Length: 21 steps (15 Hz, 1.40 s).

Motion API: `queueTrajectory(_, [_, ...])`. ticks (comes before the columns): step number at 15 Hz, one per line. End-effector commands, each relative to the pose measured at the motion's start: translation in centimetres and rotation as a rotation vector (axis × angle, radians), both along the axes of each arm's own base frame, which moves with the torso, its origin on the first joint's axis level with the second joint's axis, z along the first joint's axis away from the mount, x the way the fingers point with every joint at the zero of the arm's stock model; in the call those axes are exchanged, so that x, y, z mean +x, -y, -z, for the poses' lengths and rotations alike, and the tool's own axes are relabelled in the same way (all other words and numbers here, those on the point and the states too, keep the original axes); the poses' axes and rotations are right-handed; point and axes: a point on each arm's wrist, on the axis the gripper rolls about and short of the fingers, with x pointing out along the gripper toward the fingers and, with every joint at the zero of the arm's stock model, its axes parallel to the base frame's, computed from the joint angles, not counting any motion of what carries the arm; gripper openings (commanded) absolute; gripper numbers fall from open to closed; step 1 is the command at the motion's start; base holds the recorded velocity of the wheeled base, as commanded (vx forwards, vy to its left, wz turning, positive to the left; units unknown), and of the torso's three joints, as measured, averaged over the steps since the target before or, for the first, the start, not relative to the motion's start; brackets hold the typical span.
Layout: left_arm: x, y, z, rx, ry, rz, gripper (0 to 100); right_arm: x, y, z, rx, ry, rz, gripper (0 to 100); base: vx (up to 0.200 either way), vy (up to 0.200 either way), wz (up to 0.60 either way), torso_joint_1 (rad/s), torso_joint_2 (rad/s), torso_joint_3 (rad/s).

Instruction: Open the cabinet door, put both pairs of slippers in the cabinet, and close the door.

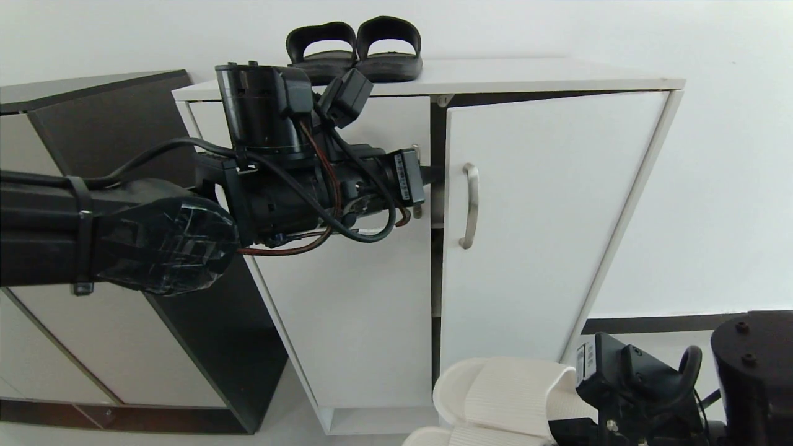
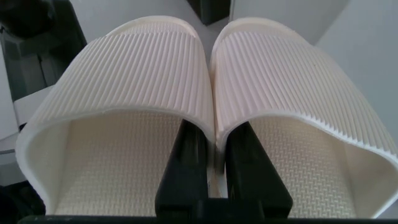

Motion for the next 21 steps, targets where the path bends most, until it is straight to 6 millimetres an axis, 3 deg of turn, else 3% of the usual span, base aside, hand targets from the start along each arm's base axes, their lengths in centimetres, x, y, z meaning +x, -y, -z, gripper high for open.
queueTrajectory(1, [-1.8,1.5,0.5,0.012,-0.004,-0.002,0,-0.1,-0.1,0.1,-0.004,-0.004,-0.005,0,-0.2,0.0,0.0,0.007,0.01,0.002])
queueTrajectory(3, [-3.2,2.1,0.2,-0.011,0.025,0.034,0,-0.2,-0.2,0.1,-0.004,-0.004,-0.011,0,-0.2,0.0,0.0,0.0,0.0,0.002])
queueTrajectory(5, [-3.2,1.9,0.1,-0.012,0.027,0.023,0,-0.2,-0.2,0.1,-0.004,-0.004,-0.011,0,-0.2,0.0,0.0,0.007,0.0,0.002])
queueTrajectory(8, [-2.3,0.3,0.0,-0.014,0.031,-0.04,0,-0.1,-0.2,0.1,-0.003,-0.001,-0.012,0,0.0,0.0,0.0,0.0,0.0,0.0])
queueTrajectory(10, [-4.0,-2.5,-1.3,-0.029,0.051,-0.121,0,0.3,-0.6,-0.1,0.007,-0.006,-0.001,0,0.0,0.0,0.0,0.0,0.0,0.0])
queueTrajectory(12, [-8.8,-6.7,-2.3,0.017,0.047,-0.272,0,2.3,-1.7,-1.2,0.053,-0.018,0.204,0,0.0,0.0,0.0,0.0,0.0,0.0])
queueTrajectory(15, [-15.6,-13.0,-0.3,0.068,0.038,-0.523,0,5.7,-3.5,-2.0,0.077,0.018,0.526,0,0.0,0.0,0.0,0.0,0.0,0.0])
queueTrajectory(16, [-18.3,-15.5,1.0,0.057,0.054,-0.599,0,7.2,-4.0,-2.1,0.083,0.033,0.618,0,0.0,0.0,0.0,0.0,0.0,0.0])
queueTrajectory(18, [-21.6,-19.0,3.5,0.088,0.022,-0.798,0,8.5,-4.8,-2.0,0.097,0.037,0.715,0,0.0,0.0,0.0,0.0,0.0,0.0])
queueTrajectory(19, [-22.8,-19.8,4.3,0.095,0.014,-0.861,0,8.6,-5.0,-1.8,0.094,0.036,0.725,0,0.0,0.0,0.0,0.0,0.0,0.0])
queueTrajectory(20, [-25.2,-20.9,6.9,0.162,-0.022,-0.992,0,8.7,-5.0,-1.5,0.083,0.036,0.732,0,0.0,0.0,0.0,0.0,0.0,0.0])
queueTrajectory(21, [-26.2,-21.3,9.1,0.234,-0.033,-1.062,0,8.7,-5.0,-1.3,0.077,0.033,0.732,0,0.0,0.0,0.0,0.0,0.0,0.0])
